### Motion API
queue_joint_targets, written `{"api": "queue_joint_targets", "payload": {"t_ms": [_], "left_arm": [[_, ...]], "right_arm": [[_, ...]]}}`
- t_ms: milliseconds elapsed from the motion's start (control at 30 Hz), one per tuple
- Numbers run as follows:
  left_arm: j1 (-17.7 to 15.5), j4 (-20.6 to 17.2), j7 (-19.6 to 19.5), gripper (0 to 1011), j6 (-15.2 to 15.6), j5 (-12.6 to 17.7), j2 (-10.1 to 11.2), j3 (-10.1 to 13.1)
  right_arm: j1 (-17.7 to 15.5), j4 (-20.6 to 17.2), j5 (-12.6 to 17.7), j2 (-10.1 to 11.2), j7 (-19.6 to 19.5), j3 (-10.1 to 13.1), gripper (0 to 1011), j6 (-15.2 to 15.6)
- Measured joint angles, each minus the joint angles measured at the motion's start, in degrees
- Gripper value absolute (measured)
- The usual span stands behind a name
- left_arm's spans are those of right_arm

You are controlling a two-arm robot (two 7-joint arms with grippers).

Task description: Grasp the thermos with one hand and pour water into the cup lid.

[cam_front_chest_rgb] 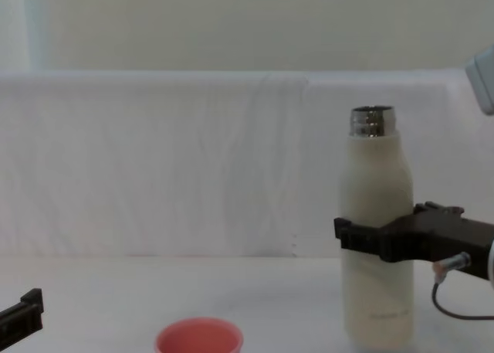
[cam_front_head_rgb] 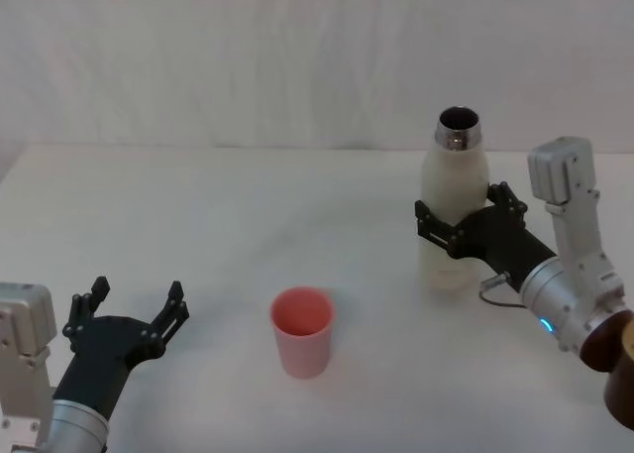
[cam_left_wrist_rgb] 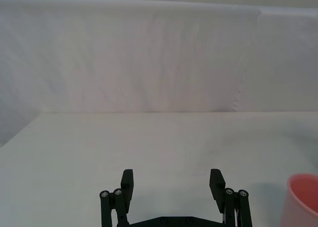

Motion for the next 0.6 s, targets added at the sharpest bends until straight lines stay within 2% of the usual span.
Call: {"api": "queue_joint_targets", "payload": {"t_ms": [167,300,600], "left_arm": [[0.0,0.0,0.0,1001,0.0,0.0,0.0,0.0],[0.0,0.0,0.0,1001,0.0,0.0,0.0,0.0],[0.0,0.0,0.0,1001,0.0,0.0,0.0,0.0]], "right_arm": [[-1.1,-3.3,-3.4,1.8,-0.5,-0.5,959,1.1],[-1.9,-6.7,-7.9,4.1,-0.6,-1.8,959,2.5],[-2.6,-9.8,-12.6,5.9,0.4,-3.0,959,4.0]]}}
